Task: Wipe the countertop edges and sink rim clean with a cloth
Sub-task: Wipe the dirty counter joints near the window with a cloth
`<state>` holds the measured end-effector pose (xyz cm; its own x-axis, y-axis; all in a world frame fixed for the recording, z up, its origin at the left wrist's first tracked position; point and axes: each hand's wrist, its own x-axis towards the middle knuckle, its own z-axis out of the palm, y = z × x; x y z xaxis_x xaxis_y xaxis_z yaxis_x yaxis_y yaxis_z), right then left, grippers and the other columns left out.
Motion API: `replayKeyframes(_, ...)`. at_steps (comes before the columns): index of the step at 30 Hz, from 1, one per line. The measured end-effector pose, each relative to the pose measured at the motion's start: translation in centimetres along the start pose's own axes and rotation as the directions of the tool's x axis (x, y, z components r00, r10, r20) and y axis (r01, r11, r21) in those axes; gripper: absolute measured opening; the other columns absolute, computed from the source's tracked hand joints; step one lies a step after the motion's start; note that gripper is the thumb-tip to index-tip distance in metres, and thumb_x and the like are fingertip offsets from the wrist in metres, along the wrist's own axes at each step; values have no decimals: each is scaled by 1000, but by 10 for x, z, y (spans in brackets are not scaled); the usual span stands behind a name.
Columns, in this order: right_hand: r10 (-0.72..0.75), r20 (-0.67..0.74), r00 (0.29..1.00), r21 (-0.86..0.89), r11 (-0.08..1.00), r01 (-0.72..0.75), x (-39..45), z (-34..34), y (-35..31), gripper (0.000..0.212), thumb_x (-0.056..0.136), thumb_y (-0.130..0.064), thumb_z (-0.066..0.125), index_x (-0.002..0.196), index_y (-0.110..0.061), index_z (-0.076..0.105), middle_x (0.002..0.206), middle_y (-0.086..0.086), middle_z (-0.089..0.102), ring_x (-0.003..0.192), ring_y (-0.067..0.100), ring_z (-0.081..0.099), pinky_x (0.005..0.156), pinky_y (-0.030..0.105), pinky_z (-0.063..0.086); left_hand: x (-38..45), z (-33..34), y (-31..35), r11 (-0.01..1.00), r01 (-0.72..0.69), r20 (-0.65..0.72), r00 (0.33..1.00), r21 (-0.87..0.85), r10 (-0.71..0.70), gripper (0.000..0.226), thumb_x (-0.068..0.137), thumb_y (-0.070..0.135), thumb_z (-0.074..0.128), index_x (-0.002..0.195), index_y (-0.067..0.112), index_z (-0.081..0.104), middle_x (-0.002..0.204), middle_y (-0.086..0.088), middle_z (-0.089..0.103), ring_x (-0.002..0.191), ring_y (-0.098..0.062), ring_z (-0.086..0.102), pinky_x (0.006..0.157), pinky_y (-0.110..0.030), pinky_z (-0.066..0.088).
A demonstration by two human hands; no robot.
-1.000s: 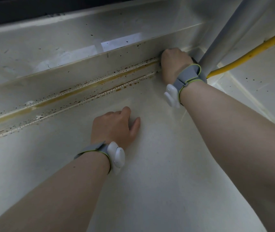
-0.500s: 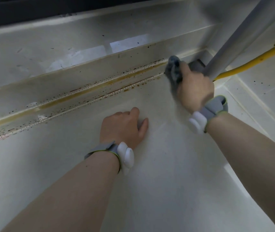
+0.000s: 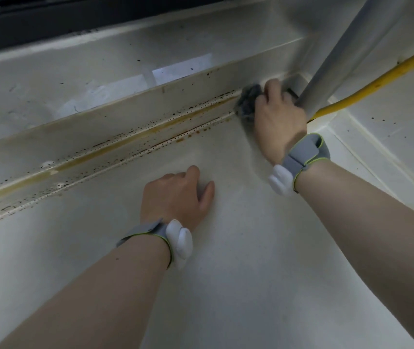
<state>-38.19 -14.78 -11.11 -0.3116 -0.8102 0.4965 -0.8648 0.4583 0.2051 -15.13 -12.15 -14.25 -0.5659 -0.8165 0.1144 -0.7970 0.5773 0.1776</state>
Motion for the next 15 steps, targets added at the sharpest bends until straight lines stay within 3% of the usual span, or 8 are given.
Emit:
replayKeyframes(3, 39, 143, 989, 101, 993, -53, 16, -11, -6, 21, 90, -5, 39, 100, -3, 58, 116, 17, 51, 75, 38, 60, 57, 38, 39, 1, -1, 0, 1000, 8, 5, 1000, -4, -8, 38, 93, 61, 31, 81, 26, 40, 59, 7, 46, 55, -18, 42, 52, -27, 33)
replayKeyframes(4, 65, 126, 990, 138, 987, -82, 23, -16, -4, 20, 91, -5, 39, 104, -7, 54, 119, 16, 48, 74, 39, 58, 60, 39, 40, 1, -1, 1, 1000, 9, 10, 1000, -5, -9, 39, 93, 61, 31, 82, 26, 40, 59, 7, 46, 55, -17, 42, 52, -27, 33)
replayKeyframes(6, 98, 87, 991, 178, 978, -112, 38, -22, 0, 19, 90, -6, 40, 104, -10, 51, 120, 15, 46, 73, 36, 53, 60, 37, 40, 1, -1, 1, 1000, 4, 15, 1000, 0, -4, 39, 93, 61, 30, 82, 26, 40, 60, 7, 47, 56, -17, 43, 53, -27, 32)
replayKeyframes(10, 120, 331, 936, 135, 976, -172, 41, -12, -8, 29, 91, -23, 45, 109, -8, 61, 122, 13, 48, 109, 36, 50, 80, 40, 45, 0, -1, 0, 1000, 4, 8, 1000, 8, -4, 39, 93, 61, 32, 81, 25, 41, 58, 7, 44, 53, -17, 40, 52, -26, 32)
replayKeyframes(12, 154, 321, 935, 173, 961, -217, 42, -13, -11, 40, 90, -35, 38, 105, -7, 63, 118, 14, 52, 111, 35, 50, 83, 39, 43, 0, 0, 1, 1000, 6, 10, 1000, -1, -6, 39, 93, 61, 33, 81, 25, 41, 57, 7, 42, 53, -17, 38, 52, -26, 31)
replayKeyframes(15, 121, 291, 949, 169, 970, -175, 52, -17, -12, 38, 96, -29, 36, 111, -5, 61, 122, 15, 51, 112, 35, 51, 84, 40, 43, 1, 0, 0, 1000, 4, 5, 1000, -7, -4, 39, 93, 62, 32, 81, 25, 40, 57, 7, 43, 55, -19, 41, 53, -26, 34)
